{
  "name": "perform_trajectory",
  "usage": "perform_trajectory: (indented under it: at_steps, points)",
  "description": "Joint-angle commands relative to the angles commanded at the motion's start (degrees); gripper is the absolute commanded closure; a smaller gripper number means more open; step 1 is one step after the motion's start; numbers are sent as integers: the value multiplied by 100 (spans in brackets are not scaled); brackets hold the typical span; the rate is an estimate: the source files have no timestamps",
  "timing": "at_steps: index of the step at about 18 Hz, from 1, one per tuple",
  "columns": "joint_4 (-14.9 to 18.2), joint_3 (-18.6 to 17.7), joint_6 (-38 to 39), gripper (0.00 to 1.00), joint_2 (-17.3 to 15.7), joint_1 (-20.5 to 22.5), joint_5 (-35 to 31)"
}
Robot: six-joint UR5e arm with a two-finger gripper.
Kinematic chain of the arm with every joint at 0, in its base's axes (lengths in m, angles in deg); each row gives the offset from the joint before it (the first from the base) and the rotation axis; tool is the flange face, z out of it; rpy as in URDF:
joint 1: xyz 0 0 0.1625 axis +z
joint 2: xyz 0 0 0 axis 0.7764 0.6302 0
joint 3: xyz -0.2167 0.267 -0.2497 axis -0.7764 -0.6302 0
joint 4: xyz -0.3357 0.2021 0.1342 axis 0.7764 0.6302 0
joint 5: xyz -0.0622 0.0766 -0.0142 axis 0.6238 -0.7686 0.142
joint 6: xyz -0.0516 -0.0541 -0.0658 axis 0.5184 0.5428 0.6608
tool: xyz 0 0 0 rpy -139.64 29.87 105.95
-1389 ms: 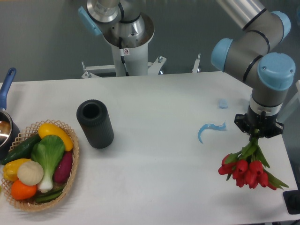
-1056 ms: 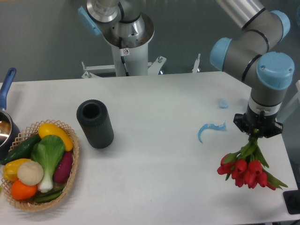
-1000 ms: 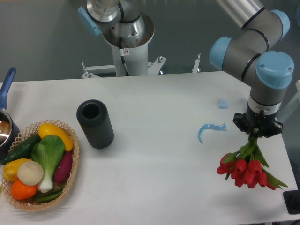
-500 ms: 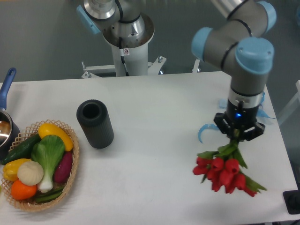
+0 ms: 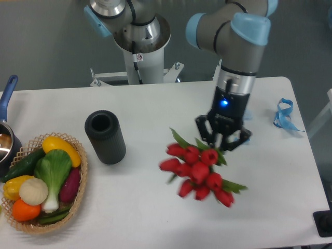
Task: Insert the flowers into the vase
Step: 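Carry the tulips over the black vase, stems pointing down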
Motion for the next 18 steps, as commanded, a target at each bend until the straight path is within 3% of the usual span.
perform_trajectory:
  at_steps: [5, 9, 16, 18]
  points:
    - [-26, -211, -26, 100, -184, -52, 523]
    - [-35, -650, -166, 100, -500, -70, 1551]
    - [-35, -1423, -360, 100, -1212, -272, 2097]
    - [-35, -1590, -369, 100, -1397, -499, 2097]
